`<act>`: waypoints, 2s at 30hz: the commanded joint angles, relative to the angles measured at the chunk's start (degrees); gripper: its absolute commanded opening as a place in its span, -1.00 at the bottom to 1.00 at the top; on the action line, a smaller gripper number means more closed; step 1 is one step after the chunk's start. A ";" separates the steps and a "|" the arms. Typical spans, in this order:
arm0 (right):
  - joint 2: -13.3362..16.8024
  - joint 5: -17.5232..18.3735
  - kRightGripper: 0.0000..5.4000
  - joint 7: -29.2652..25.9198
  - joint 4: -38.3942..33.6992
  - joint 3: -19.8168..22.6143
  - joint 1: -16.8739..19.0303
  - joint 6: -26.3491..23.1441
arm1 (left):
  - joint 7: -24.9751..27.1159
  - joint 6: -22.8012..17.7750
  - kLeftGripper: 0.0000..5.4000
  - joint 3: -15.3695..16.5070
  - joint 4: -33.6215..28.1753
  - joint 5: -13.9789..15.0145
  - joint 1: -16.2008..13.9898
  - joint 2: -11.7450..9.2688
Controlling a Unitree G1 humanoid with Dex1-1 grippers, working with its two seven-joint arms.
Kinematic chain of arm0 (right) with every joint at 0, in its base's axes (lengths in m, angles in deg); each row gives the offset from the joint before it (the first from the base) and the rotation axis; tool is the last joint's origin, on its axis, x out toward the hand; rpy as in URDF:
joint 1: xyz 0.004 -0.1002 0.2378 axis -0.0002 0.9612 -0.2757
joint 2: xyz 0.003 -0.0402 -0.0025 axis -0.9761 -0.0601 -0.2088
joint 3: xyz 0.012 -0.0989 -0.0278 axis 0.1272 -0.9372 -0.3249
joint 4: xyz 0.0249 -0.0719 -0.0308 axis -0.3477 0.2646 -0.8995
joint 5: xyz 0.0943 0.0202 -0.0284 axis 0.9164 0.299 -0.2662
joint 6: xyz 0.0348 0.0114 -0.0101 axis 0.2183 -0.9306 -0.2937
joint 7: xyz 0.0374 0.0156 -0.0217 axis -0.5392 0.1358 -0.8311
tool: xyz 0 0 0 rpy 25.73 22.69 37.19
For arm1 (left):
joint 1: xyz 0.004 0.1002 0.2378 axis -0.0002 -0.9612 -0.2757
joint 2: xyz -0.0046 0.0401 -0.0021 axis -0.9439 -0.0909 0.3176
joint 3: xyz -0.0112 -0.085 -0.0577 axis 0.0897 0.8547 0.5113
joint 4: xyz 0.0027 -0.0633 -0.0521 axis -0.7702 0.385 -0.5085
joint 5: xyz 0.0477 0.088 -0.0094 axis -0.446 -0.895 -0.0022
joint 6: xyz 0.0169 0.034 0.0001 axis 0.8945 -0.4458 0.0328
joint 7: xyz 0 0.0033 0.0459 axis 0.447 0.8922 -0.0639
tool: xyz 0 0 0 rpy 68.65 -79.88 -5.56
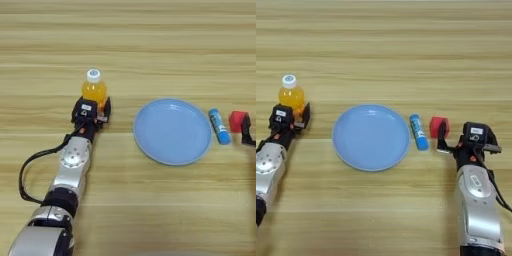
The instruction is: Move the objects on the table
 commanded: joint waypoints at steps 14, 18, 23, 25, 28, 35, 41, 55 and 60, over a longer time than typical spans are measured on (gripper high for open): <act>-1.11 -0.25 1.00 0.57 0.03 -0.34 -0.57 0.66 | -0.44 2.18 0.68 1.15 7.67 1.33 2.71 -0.68; -1.11 -0.35 1.00 0.58 0.22 -0.41 -0.69 0.72 | 0.07 2.65 0.84 1.58 6.81 1.91 1.82 0.03; -1.05 -0.36 1.00 0.47 0.29 -0.45 -0.74 0.82 | 0.36 2.65 0.98 2.04 5.39 2.66 0.83 0.42; -1.01 -0.34 1.00 0.43 0.41 -0.43 -0.79 0.88 | 0.44 2.81 0.98 2.17 4.33 2.92 -0.25 0.65; -0.99 -0.66 1.00 0.49 0.62 -0.65 -0.85 1.15 | 0.36 3.01 0.98 2.42 2.50 3.26 -2.31 1.41; -0.38 -2.10 1.00 0.28 0.63 -1.05 -0.59 2.03 | -0.73 3.49 0.98 2.58 -0.55 3.33 -5.65 3.41; -0.15 -2.24 1.00 -0.44 1.15 -1.29 -0.40 2.30 | -0.57 3.53 0.98 2.30 -1.60 3.05 -7.63 4.24; 0.68 -3.45 1.00 -1.99 5.49 -3.71 -2.17 3.35 | -2.23 4.10 0.98 2.99 -3.74 2.62 -9.16 4.08; 0.92 -3.67 1.00 -2.40 6.66 -4.43 -3.48 3.31 | -2.48 4.02 0.98 3.01 -4.24 2.47 -9.45 4.08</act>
